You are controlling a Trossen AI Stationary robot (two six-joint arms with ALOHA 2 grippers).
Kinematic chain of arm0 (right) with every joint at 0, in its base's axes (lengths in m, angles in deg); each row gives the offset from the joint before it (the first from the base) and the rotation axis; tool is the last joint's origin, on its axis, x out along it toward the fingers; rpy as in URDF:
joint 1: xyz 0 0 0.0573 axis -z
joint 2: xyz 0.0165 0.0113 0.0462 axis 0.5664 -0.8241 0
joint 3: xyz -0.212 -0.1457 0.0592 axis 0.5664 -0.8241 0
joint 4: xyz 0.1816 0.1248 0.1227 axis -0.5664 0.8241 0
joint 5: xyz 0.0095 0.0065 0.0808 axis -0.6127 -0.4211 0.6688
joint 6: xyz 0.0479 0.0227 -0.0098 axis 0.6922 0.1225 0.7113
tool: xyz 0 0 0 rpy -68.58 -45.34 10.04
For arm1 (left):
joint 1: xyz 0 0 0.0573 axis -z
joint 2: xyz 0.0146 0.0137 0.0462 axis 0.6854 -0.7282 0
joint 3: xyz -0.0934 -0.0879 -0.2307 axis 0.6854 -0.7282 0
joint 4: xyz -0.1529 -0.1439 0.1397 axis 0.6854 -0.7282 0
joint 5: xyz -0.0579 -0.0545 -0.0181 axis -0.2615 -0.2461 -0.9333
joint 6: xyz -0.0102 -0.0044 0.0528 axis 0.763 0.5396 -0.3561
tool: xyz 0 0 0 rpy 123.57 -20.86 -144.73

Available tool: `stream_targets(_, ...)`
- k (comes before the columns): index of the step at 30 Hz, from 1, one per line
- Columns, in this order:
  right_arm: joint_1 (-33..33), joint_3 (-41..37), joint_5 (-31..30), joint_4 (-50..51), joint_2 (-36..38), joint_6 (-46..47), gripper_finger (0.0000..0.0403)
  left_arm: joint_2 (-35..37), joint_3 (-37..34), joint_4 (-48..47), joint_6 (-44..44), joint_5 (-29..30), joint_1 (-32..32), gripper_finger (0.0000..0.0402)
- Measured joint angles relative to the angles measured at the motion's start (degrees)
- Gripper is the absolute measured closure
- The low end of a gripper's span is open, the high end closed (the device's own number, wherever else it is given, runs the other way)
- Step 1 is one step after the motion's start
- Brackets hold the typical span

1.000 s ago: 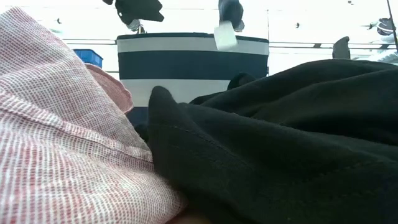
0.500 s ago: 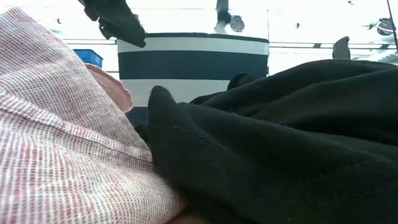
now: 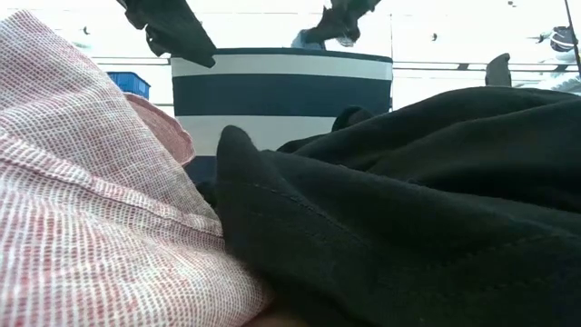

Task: Sort clothes
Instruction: Put the light blue sock into the blue laundry bin

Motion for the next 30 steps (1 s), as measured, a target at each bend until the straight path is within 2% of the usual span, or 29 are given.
stream_targets(3,1.6,3.8,0.1,6.2,-3.2,3.4,0.0380,0.0,0.0,0.0,0.0,0.0,0.0,0.0233)
stream_targets(8,2.9,5.7,0.0,12.7,-5.1,2.8,0.0326,-0.2,-1.0,0.5,-0.9,0.0,0.0,0.0233)
stream_targets(15,3.2,5.7,-0.1,14.9,-5.3,3.4,0.0242,-0.4,-2.8,1.4,-0.1,0.0,0.0,0.0233)
stream_targets(20,3.2,6.8,-0.2,16.7,-5.3,1.9,0.0203,-0.4,-2.8,1.9,-0.1,-0.3,0.0,0.0233)
stream_targets(25,1.6,12.3,-0.1,23.6,-4.6,1.8,0.0189,-1.8,-2.8,2.4,-2.1,-8.6,0.0,0.0233)
stream_targets(30,-5.7,11.8,0.4,31.0,-1.2,2.1,0.0189,-6.0,-2.8,6.9,-4.9,-14.3,0.1,0.0233)
